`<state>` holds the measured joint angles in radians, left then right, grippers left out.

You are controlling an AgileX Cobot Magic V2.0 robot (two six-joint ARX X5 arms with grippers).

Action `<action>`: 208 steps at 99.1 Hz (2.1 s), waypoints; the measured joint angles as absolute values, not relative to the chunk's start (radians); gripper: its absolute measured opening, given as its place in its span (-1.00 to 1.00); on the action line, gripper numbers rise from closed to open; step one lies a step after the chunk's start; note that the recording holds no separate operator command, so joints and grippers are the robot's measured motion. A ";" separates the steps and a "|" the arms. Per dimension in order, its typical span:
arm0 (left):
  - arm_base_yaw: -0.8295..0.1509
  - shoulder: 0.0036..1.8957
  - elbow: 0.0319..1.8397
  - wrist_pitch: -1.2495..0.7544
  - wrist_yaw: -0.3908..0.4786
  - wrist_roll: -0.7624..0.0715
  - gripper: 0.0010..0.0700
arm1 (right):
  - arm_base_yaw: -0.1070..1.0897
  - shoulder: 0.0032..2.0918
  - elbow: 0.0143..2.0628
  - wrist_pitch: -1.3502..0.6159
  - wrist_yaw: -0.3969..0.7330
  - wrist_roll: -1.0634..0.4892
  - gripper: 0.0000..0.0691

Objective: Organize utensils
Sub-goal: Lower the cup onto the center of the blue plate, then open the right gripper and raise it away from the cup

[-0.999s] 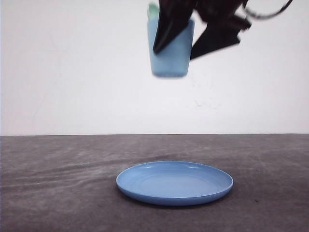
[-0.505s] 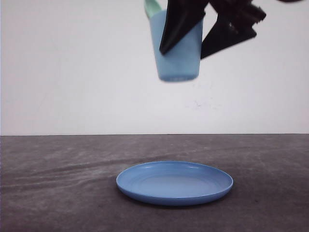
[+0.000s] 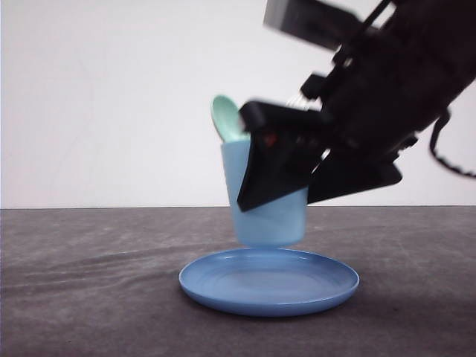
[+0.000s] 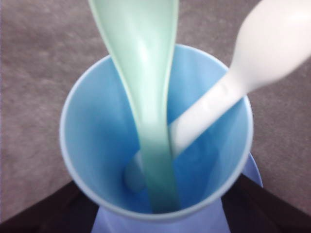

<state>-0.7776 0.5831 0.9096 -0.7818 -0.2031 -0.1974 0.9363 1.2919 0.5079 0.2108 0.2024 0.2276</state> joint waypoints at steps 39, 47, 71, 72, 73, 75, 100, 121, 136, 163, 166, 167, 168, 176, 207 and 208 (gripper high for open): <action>-0.778 0.583 0.910 -0.782 -0.203 -0.195 -0.46 | 0.944 1.461 0.508 0.342 0.207 0.233 0.19; -0.778 0.583 0.910 -0.782 -0.203 -0.195 -0.46 | 0.944 1.466 0.508 0.348 0.207 0.235 0.19; -0.778 0.583 0.910 -0.782 -0.203 -0.185 -0.46 | 0.948 1.467 0.508 0.340 0.200 0.240 0.35; -0.778 0.583 0.910 -0.782 -0.203 -0.184 -0.46 | 0.948 1.467 0.508 0.340 0.199 0.241 0.39; -0.778 0.583 0.910 -0.782 -0.203 -0.184 -0.46 | 0.948 1.467 0.508 0.338 0.197 0.241 0.43; -0.778 0.583 0.910 -0.782 -0.203 -0.184 -0.46 | 0.948 1.467 0.508 0.334 0.195 0.242 0.51; -0.778 0.583 0.910 -0.782 -0.203 -0.183 -0.46 | 0.949 1.459 0.508 0.257 0.190 0.260 0.82; -0.778 0.583 0.910 -0.782 -0.203 -0.183 -0.46 | 0.949 1.323 0.508 0.153 0.189 0.263 0.83; -0.778 0.583 0.910 -0.782 -0.203 -0.183 -0.46 | 0.949 1.155 0.518 0.021 0.189 0.264 0.83; -0.778 0.583 0.910 -0.779 -0.203 -0.183 -0.46 | 0.949 0.868 0.652 -0.255 0.189 0.266 0.83; -0.778 0.583 0.910 -0.775 -0.203 -0.183 -0.46 | 0.949 0.845 0.675 -0.275 0.189 0.265 0.83; -0.778 0.583 0.910 -0.774 -0.203 -0.183 -0.46 | 0.949 0.838 0.684 -0.282 0.189 0.264 0.83; -0.778 0.583 0.910 -0.773 -0.203 -0.183 -0.46 | 0.949 0.831 0.693 -0.288 0.189 0.263 0.83; -0.778 0.583 0.910 -0.758 -0.203 -0.183 -0.46 | 0.949 0.789 0.764 -0.329 0.190 0.256 0.83; -0.778 0.583 0.910 -0.707 -0.203 -0.194 -0.46 | 0.948 0.759 0.952 -0.436 0.287 0.205 0.83; -0.778 0.583 0.910 -0.707 -0.203 -0.195 -0.46 | 0.948 0.760 0.953 -0.438 0.288 0.205 0.83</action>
